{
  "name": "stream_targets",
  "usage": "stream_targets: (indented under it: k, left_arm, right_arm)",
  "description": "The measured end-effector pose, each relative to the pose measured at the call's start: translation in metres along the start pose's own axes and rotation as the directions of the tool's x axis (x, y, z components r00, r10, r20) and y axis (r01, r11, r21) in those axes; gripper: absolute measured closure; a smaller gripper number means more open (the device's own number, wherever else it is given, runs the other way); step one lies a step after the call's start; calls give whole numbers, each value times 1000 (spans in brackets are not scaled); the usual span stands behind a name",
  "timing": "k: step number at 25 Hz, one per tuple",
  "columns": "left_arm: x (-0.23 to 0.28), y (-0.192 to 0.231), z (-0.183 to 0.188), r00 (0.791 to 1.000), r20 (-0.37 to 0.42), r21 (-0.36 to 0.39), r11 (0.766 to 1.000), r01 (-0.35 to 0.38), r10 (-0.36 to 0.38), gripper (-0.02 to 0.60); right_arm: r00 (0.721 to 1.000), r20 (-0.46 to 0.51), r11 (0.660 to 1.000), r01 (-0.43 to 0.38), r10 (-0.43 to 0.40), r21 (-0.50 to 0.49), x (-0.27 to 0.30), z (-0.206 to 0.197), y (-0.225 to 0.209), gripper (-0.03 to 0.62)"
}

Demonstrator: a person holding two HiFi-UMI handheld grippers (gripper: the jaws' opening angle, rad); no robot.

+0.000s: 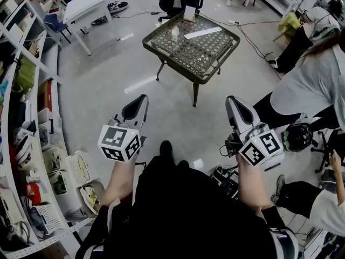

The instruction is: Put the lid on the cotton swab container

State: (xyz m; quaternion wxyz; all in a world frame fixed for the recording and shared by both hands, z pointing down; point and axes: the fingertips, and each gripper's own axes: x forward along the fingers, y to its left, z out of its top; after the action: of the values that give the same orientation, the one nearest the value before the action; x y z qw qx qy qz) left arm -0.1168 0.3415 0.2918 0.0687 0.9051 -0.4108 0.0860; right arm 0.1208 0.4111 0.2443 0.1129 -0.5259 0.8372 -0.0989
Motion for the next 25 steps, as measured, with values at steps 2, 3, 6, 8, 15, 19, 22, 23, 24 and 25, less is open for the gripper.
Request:
stream_targets:
  k: [2,3,6,8,15,19,22,23,24,25]
  left_arm:
    - [5,0,0,1000,3,2,1000,5,-5,566]
    - [8,0,0,1000,3,2,1000,9,-9,566]
    - [20,4,-2,1000,0,-3,1000,21,-21,566]
    - [31,10,-3,1000,-2,-9,1000,27,-27,567]
    - [77,61,0,999,-14,-29,999,41,-41,566]
    - [110,95,0,998,-31,-43,998,54,-55,566]
    - [136,116,4,997,-36,-48,996,69,-71,566]
    - [143,122,4,996,-37,-53,996,75,-77,566]
    - [150,128,5,996,-37,-58,995,82,-84,566]
    - [155,134,6,995,-37,-63,994,89,-91,566]
  right_arm:
    - [1000,-5,1000,3,-3,3,0,-2,-4,585]
    - [1000,-9,1000,5,-5,7,1,-3,-6,585]
    - [1000,-23,1000,7,-6,18,9,-8,-13,585]
    - [999,-33,1000,9,-8,23,18,-11,-18,585]
    - [998,-65,999,25,-22,38,80,-21,-41,585]
    - [996,-87,998,26,-21,50,126,-26,-52,585]
    - [994,-104,998,23,-16,62,160,-29,-59,585]
    - [994,-109,998,23,-16,63,169,-29,-61,585]
    - [993,-113,998,25,-17,62,178,-29,-62,585]
    - [993,-116,998,28,-21,60,186,-28,-63,585]
